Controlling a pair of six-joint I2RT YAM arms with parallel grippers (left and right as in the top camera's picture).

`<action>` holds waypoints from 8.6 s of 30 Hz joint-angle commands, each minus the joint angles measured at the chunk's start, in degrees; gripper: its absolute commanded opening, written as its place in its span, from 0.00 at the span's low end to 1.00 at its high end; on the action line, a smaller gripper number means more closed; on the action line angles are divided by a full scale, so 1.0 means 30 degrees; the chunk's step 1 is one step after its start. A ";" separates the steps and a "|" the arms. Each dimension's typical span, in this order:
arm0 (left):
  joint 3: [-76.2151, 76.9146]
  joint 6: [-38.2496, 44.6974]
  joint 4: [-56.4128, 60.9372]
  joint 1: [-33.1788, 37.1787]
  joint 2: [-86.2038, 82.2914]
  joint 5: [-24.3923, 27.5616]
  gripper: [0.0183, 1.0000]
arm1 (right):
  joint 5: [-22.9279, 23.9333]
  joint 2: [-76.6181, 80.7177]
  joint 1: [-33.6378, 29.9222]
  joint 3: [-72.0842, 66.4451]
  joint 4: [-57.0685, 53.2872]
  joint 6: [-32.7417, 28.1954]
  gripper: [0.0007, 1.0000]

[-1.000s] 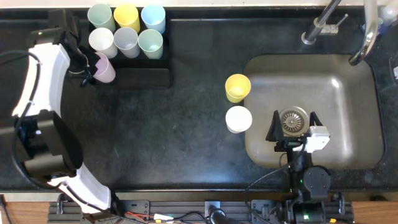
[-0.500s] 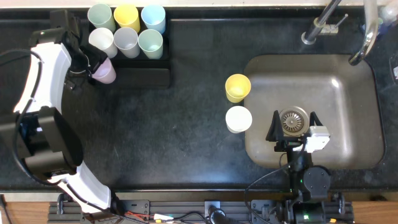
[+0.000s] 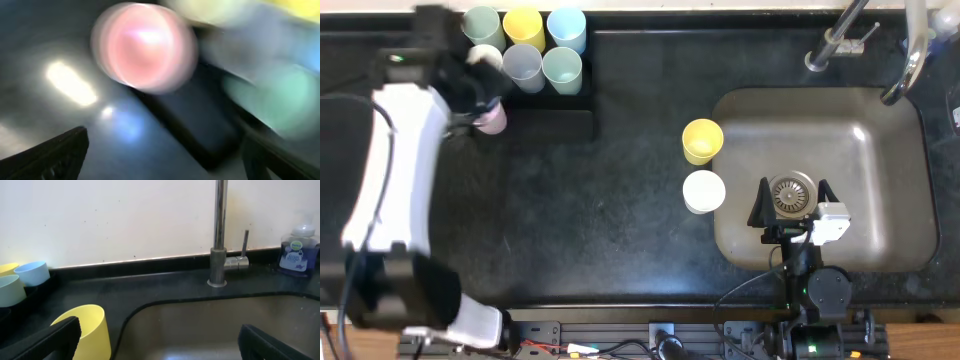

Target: Store Cups

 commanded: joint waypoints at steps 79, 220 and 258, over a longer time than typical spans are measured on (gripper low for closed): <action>-0.1231 -0.4779 0.0459 0.0087 0.2463 -0.1144 0.02 | -0.0131 -0.0146 -0.0073 -0.0255 0.0102 0.0073 1.00; -3.0942 1.6116 1.9373 0.0087 -3.2319 0.1457 1.00 | -0.1042 2.4531 0.1392 2.4545 -2.3744 -0.3308 1.00; -3.0942 1.6116 1.9373 0.0087 -3.2319 0.1457 1.00 | -0.1770 3.3223 0.3934 2.5412 -2.1966 -0.7919 0.04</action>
